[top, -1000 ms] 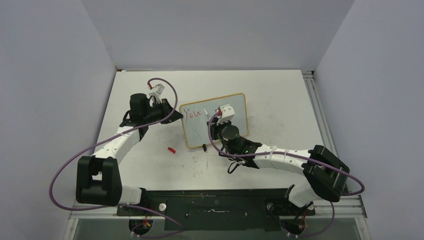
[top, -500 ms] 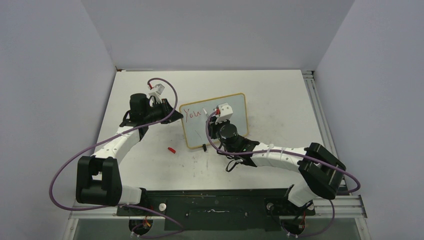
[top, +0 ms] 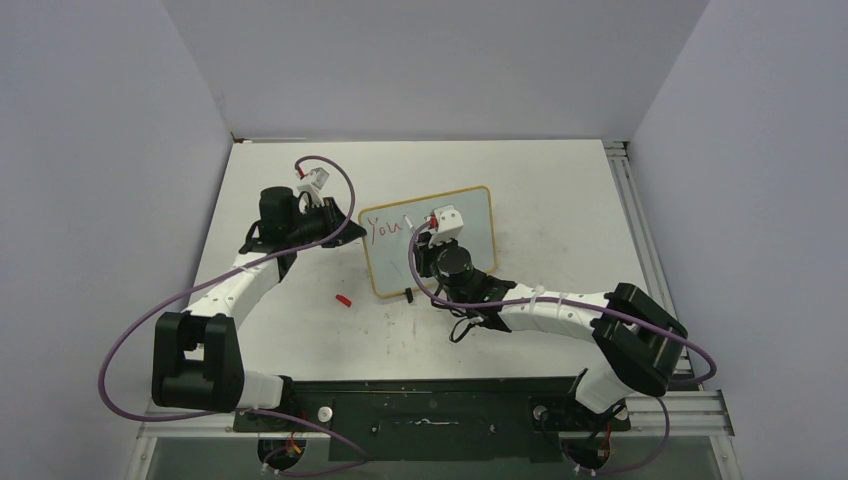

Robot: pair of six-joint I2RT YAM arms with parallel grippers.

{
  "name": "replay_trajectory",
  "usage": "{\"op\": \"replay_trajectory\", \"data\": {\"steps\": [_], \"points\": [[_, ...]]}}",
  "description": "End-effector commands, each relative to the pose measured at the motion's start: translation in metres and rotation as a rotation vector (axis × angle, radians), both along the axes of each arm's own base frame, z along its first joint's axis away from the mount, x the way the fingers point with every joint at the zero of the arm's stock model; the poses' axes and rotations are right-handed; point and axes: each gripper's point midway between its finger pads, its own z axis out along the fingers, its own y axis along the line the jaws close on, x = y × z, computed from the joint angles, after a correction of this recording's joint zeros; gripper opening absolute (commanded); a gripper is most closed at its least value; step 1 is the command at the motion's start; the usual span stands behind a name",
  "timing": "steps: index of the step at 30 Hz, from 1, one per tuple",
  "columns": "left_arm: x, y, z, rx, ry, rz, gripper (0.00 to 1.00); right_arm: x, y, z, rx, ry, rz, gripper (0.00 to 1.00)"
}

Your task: Write a sentence on the whiteboard

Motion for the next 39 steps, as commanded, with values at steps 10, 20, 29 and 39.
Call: {"op": "replay_trajectory", "data": {"steps": [10, 20, 29, 39], "points": [[0.007, 0.000, 0.031, -0.022, -0.093, -0.002, 0.00, 0.004, -0.002, 0.007, 0.039, 0.007, -0.032, 0.05], [0.007, 0.000, 0.032, -0.022, -0.096, -0.002, 0.00, -0.003, -0.003, 0.004, 0.045, 0.017, -0.025, 0.05], [0.007, 0.000, 0.032, -0.024, -0.097, -0.003, 0.00, -0.008, 0.000, -0.001, 0.039, 0.027, -0.015, 0.05], [0.006, 0.000, 0.032, -0.024, -0.096, -0.004, 0.00, -0.015, 0.006, 0.012, 0.064, 0.006, 0.018, 0.05]]}}
